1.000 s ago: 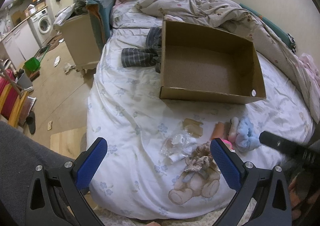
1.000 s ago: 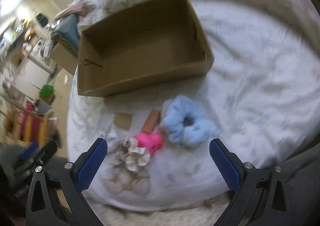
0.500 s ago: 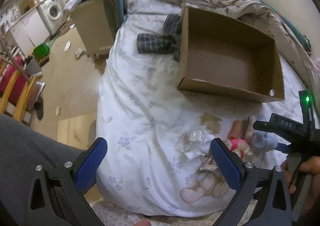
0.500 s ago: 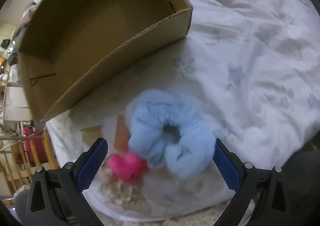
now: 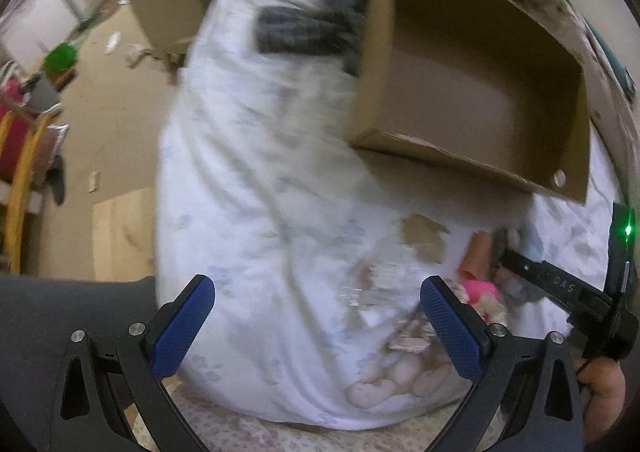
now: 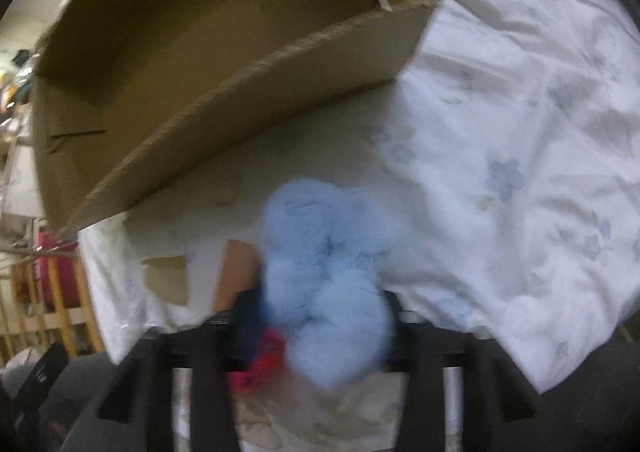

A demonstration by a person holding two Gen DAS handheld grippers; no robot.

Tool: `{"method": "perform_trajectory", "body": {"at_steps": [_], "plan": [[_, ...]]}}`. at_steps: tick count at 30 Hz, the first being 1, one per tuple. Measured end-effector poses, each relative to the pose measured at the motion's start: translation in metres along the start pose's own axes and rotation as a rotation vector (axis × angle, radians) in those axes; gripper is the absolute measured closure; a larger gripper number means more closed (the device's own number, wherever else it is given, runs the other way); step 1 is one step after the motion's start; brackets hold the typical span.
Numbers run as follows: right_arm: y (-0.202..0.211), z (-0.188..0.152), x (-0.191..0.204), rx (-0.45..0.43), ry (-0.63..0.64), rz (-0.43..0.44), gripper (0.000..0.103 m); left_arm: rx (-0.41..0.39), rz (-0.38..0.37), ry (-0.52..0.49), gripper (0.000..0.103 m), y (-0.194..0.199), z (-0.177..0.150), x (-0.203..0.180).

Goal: Organize soft objects
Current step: 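Lower the right gripper onto the light-blue scrunchie and close it, then lift the blue scrunchie with the right gripper while the left gripper grasps the bagged white sock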

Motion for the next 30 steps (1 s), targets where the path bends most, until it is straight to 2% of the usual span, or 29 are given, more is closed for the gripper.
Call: {"method": "perform_trajectory", "body": {"at_steps": [2, 5, 7, 13, 16, 19, 23, 25, 26, 27, 28, 30], "plan": [[0.007, -0.001, 0.000, -0.020, 0.003, 0.002, 0.072, 0.033, -0.012, -0.042, 0.000, -0.008, 0.005, -0.014], [0.017, 0.003, -0.004, -0.041, -0.013, 0.044, 0.073, 0.059, -0.035, -0.069, 0.003, -0.018, 0.008, -0.028], [0.025, 0.002, -0.010, -0.059, -0.021, 0.067, 0.073, 0.090, -0.045, -0.073, 0.013, -0.028, 0.011, -0.034], [0.048, 0.002, -0.031, -0.081, -0.034, 0.103, 0.073, 0.171, -0.049, -0.068, 0.028, -0.055, 0.015, -0.039], [0.051, 0.003, -0.033, -0.079, -0.034, 0.116, 0.073, 0.183, -0.031, -0.058, 0.041, -0.063, 0.017, -0.034], [0.055, 0.002, -0.035, -0.081, -0.029, 0.126, 0.073, 0.154, -0.018, -0.019, 0.050, -0.060, 0.018, -0.024], [0.056, 0.000, -0.034, -0.077, -0.028, 0.137, 0.073, 0.146, -0.036, 0.014, 0.055, -0.056, 0.020, -0.011], [0.056, 0.000, -0.034, -0.076, -0.022, 0.135, 0.073, 0.161, -0.023, 0.002, 0.069, -0.059, 0.019, -0.010], [0.054, -0.001, -0.032, -0.075, -0.018, 0.132, 0.073, 0.174, -0.015, -0.003, 0.072, -0.062, 0.018, -0.010], [0.054, -0.001, -0.032, -0.073, -0.015, 0.129, 0.073, 0.191, -0.013, -0.007, 0.079, -0.068, 0.016, -0.009], [0.054, -0.001, -0.032, -0.071, -0.013, 0.125, 0.073, 0.204, -0.013, -0.006, 0.092, -0.073, 0.016, -0.007], [0.054, -0.002, -0.032, -0.067, -0.008, 0.118, 0.073, 0.202, -0.005, -0.002, 0.096, -0.075, 0.017, -0.006]]}}
Point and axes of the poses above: each gripper's, at about its wrist camera, not at the fingertips, and y roughly against the way its jaws point, x to its left, z to its top, the point moved 1 cm from there along -y, roughly the way its jaws point, and after that the axes turned 2 degrees about x, right-handed, at the moved point
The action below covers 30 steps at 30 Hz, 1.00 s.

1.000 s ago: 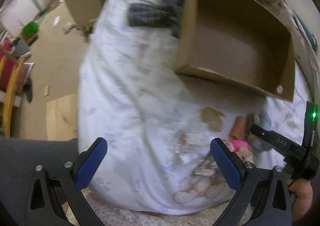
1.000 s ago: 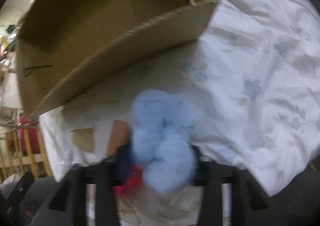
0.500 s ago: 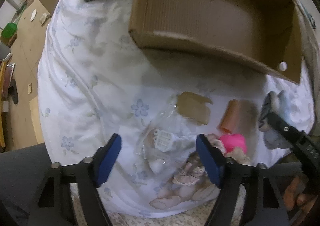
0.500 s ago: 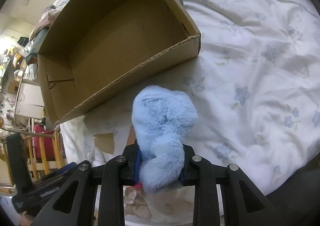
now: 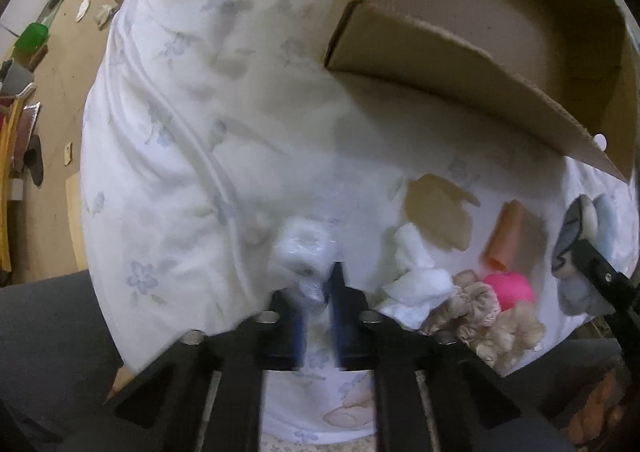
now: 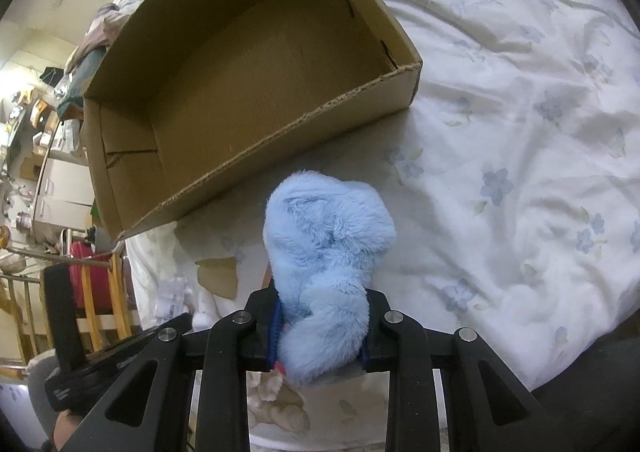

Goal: Organize soft objects
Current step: 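Lift the blue scrunchie with the right gripper while the left gripper grasps the bagged white sock, then carry both items into the box and open the right gripper over it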

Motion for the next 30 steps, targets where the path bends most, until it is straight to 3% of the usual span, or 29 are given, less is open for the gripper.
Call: {"method": "perform_trajectory", "body": {"at_steps": [9, 13, 17, 24, 30], "plan": [[0.024, -0.008, 0.011, -0.023, 0.043, 0.005, 0.073, -0.160, -0.010, -0.076, 0.097, 0.059, -0.005, -0.013], [0.048, -0.006, 0.023, -0.061, 0.090, 0.035, 0.073, -0.273, -0.010, -0.101, 0.098, 0.102, -0.019, -0.015], [0.068, 0.004, 0.038, -0.104, 0.143, 0.076, 0.073, -0.341, -0.035, -0.103, 0.098, 0.134, -0.009, -0.023], [0.089, 0.032, 0.061, -0.147, 0.230, 0.085, 0.073, -0.387, -0.057, -0.108, 0.097, 0.149, -0.007, -0.042], [0.090, 0.057, 0.078, -0.157, 0.315, 0.068, 0.073, -0.402, -0.060, -0.120, 0.097, 0.154, 0.015, -0.049]]}}
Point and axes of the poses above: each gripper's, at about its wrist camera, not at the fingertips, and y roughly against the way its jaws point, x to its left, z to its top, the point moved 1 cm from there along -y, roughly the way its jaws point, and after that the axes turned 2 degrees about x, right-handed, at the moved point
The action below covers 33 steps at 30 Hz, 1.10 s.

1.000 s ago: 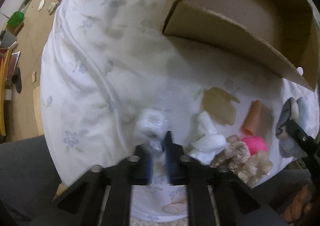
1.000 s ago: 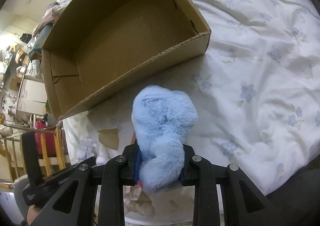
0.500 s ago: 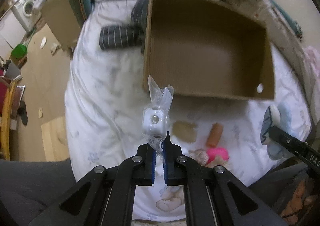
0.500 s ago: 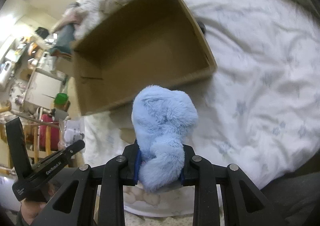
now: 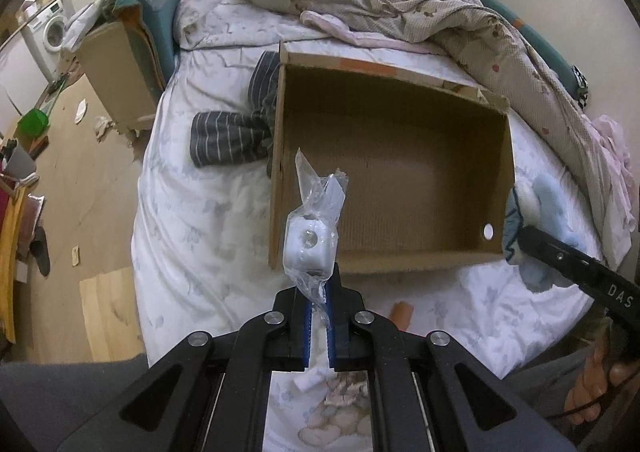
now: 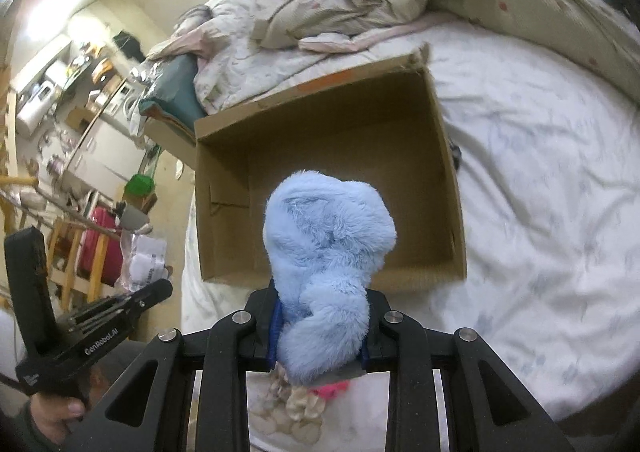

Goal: Organize soft objects
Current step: 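Carry both items into the box and open the right gripper over it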

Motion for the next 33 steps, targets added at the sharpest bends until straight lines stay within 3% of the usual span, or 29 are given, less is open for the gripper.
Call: {"method": "perform_trajectory", "body": {"at_steps": [15, 22, 25, 33], "plan": [[-0.074, 0.028, -0.009, 0.061, 0.030, 0.018, 0.073, 0.030, 0.027, -0.056, 0.097, -0.065, 0.048, -0.010], [-0.100, 0.019, -0.010, 0.113, 0.045, 0.003, 0.073, 0.016, 0.039, -0.113, 0.097, -0.103, 0.044, -0.016], [-0.112, 0.016, -0.009, 0.136, 0.076, -0.025, 0.073, 0.036, -0.004, -0.098, 0.097, -0.106, 0.043, -0.017], [-0.129, 0.020, -0.004, 0.162, 0.073, -0.034, 0.072, 0.049, 0.009, -0.096, 0.097, -0.119, 0.042, -0.017]]}}
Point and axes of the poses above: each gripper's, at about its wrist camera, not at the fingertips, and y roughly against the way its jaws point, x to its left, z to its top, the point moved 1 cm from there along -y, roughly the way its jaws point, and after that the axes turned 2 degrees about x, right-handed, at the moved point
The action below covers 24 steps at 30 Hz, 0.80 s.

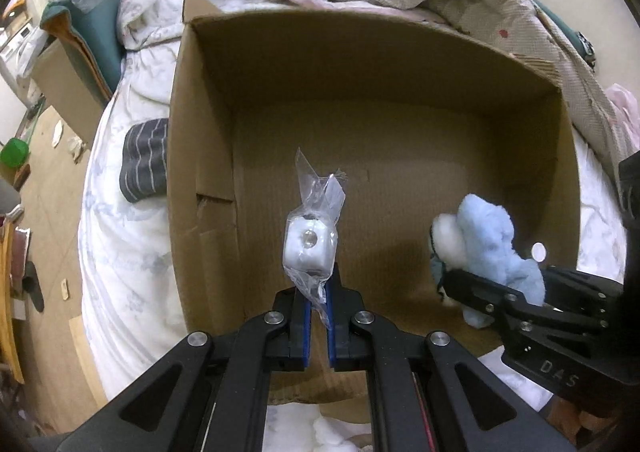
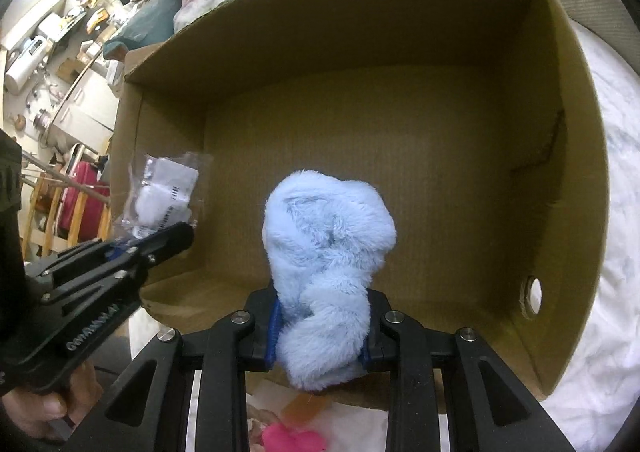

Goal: Organize soft objects
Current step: 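Carry both items into the box and open the right gripper over it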

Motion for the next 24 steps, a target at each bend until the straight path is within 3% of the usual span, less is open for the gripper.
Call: {"method": "perform_trajectory", "body": {"at_steps": [9, 12, 18, 20, 24], "plan": [[-0.002, 0.005, -0.001, 0.005, -0.022, -0.004, 0.068, -0.009, -0.011, 0.029, 0.097, -0.002, -0.001, 0.005], [0.000, 0.002, -0.002, -0.004, -0.025, -0.009, 0.059, -0.010, -0.019, 0.021, 0.097, -0.001, -0.002, 0.003], [0.003, 0.004, -0.003, -0.022, -0.029, -0.019, 0.057, -0.003, -0.024, 0.014, 0.097, -0.002, 0.000, 0.001], [0.005, 0.006, 0.000, -0.032, -0.027, -0.027, 0.052, -0.007, -0.021, 0.019, 0.096, 0.000, 0.000, 0.002], [0.012, 0.006, 0.003, -0.058, -0.004, -0.031, 0.051, -0.020, -0.012, 0.013, 0.084, 0.005, 0.000, 0.002]]}}
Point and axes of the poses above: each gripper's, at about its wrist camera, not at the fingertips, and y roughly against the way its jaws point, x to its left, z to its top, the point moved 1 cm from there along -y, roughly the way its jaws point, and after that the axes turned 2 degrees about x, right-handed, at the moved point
